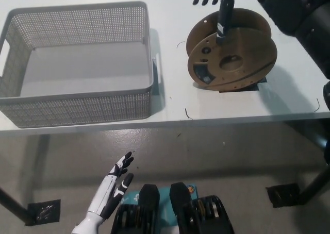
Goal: Use the right hand to pick up a 3d printing filament and place it into a container on the left side
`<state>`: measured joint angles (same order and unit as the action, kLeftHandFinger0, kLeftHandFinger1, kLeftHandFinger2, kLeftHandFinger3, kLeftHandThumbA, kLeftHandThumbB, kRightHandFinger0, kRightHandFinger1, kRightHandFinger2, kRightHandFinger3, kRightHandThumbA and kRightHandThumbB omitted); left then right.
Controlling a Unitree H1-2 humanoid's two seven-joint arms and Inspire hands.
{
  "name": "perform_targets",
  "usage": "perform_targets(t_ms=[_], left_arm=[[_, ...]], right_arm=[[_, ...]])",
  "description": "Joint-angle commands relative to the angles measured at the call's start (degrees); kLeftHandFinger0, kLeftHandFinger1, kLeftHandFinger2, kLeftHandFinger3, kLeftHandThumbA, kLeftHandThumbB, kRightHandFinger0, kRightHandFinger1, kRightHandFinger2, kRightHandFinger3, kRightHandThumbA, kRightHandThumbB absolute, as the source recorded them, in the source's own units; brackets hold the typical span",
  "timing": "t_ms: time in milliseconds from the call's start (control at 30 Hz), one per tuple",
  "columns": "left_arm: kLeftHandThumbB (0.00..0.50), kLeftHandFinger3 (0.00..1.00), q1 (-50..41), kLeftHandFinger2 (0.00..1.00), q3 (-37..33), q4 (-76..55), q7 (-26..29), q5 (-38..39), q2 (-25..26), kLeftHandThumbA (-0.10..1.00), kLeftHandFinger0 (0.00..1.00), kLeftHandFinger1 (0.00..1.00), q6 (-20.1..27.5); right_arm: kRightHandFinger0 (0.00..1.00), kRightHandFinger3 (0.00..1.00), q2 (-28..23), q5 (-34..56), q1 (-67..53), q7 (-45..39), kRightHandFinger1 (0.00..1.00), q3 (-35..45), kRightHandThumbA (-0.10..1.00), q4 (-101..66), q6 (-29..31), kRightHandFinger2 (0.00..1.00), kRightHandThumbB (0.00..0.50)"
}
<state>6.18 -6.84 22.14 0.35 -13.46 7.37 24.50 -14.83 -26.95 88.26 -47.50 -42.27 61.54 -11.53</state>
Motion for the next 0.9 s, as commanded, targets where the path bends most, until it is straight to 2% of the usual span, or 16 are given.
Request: perform_targets(t_ms=[0,200,300,400,467,533,567,600,633,667,700,733,767,800,833,867], left_arm=[[0.301,1.00,-0.3,1.00,-0.6,-2.1,0.2,1.1,0.5,1.00,1.00,1.00,2.4],[0.307,1.00,-0.2,1.00,-0.6,-2.3,0.2,1.0,0.5,1.00,1.00,1.00,2.4],[0.302,1.00,-0.5,1.00,-0.8,-2.5,0.1,1.2,0.6,1.00,1.00,1.00,2.4],[0.301,1.00,-0.6,1.00,-0.8,-2.7,-0.4,1.5,0.7,1.00,1.00,1.00,2.4],[0.302,1.00,-0.4,1.00,-0.7,-2.6,-0.4,1.6,0.8,1.00,1.00,1.00,2.4],[0.305,1.00,-0.2,1.00,-0.7,-2.7,-0.2,1.3,0.8,1.00,1.00,1.00,2.4],[0.309,1.00,-0.2,1.00,-0.7,-2.6,-0.2,1.4,0.8,1.00,1.00,1.00,2.4],[0.311,1.00,-0.1,1.00,-0.7,-2.5,-0.2,1.4,0.8,1.00,1.00,1.00,2.4],[0.312,1.00,-0.1,1.00,-0.7,-2.5,-0.2,1.5,0.8,1.00,1.00,1.00,2.4],[0.311,1.00,0.0,1.00,-0.6,-2.6,-0.2,1.5,0.9,1.00,1.00,1.00,2.4],[0.308,1.00,0.0,1.00,-0.7,-2.5,-0.1,1.5,0.9,1.00,1.00,1.00,2.4],[0.306,1.00,0.1,1.00,-0.7,-2.4,-0.1,1.5,0.8,1.00,1.00,1.00,2.4],[0.306,1.00,0.1,1.00,-0.7,-2.4,-0.1,1.6,0.9,1.00,1.00,1.00,2.4],[0.306,1.00,0.1,1.00,-0.7,-2.4,-0.2,1.7,0.9,1.00,1.00,1.00,2.4],[0.306,1.00,0.1,1.00,-0.7,-2.3,-0.2,1.8,0.8,1.00,1.00,1.00,2.4],[0.308,1.00,0.2,1.00,-0.7,-2.2,-0.2,1.9,0.8,1.00,1.00,1.00,2.4]], right_arm=[[1.00,1.00,-1.0,-4.1,1.1,2.3,1.00,-0.9,1.00,-0.5,3.4,1.00,0.420],[1.00,1.00,-0.8,-4.6,-1.9,2.7,1.00,-0.7,1.00,0.1,6.2,1.00,0.420],[1.00,1.00,-0.2,-4.4,-4.5,4.2,1.00,0.3,1.00,1.1,4.5,1.00,0.448],[1.00,1.00,0.3,-5.1,-6.3,5.5,1.00,-0.4,1.00,3.8,8.3,1.00,0.447],[1.00,1.00,1.1,-4.5,-6.8,5.4,1.00,0.2,1.00,6.7,8.9,1.00,0.438],[1.00,1.00,1.4,-4.3,-6.7,4.7,1.00,0.2,1.00,8.9,11.7,1.00,0.396],[1.00,1.00,1.8,-4.8,-6.9,6.7,1.00,0.2,0.91,9.9,11.3,1.00,0.338],[1.00,1.00,2.1,-5.6,-7.1,9.0,1.00,0.1,0.85,10.8,10.7,1.00,0.348],[0.86,1.00,2.1,-5.4,-7.0,9.8,1.00,0.5,0.70,11.3,11.0,1.00,0.282],[0.18,0.72,2.0,-4.8,-7.5,12.6,0.28,1.5,0.23,11.1,11.2,0.47,0.283],[0.09,0.82,1.7,-5.0,-7.9,14.8,0.28,1.8,-0.02,10.5,11.8,0.52,0.249],[0.46,0.64,1.1,-6.3,-8.5,18.4,0.70,1.2,-0.10,9.5,12.7,0.76,0.242],[0.57,0.56,1.1,-6.8,-8.5,19.3,0.76,1.2,-0.10,9.6,12.9,0.77,0.217],[0.61,0.54,1.0,-7.0,-8.6,19.9,0.77,1.1,-0.10,9.6,13.1,0.77,0.209],[0.47,0.45,0.9,-7.0,-8.6,20.7,0.60,1.3,-0.10,9.7,13.7,0.63,0.181],[0.41,0.43,0.7,-6.8,-8.5,20.7,0.55,1.6,-0.10,9.9,13.8,0.59,0.179]])
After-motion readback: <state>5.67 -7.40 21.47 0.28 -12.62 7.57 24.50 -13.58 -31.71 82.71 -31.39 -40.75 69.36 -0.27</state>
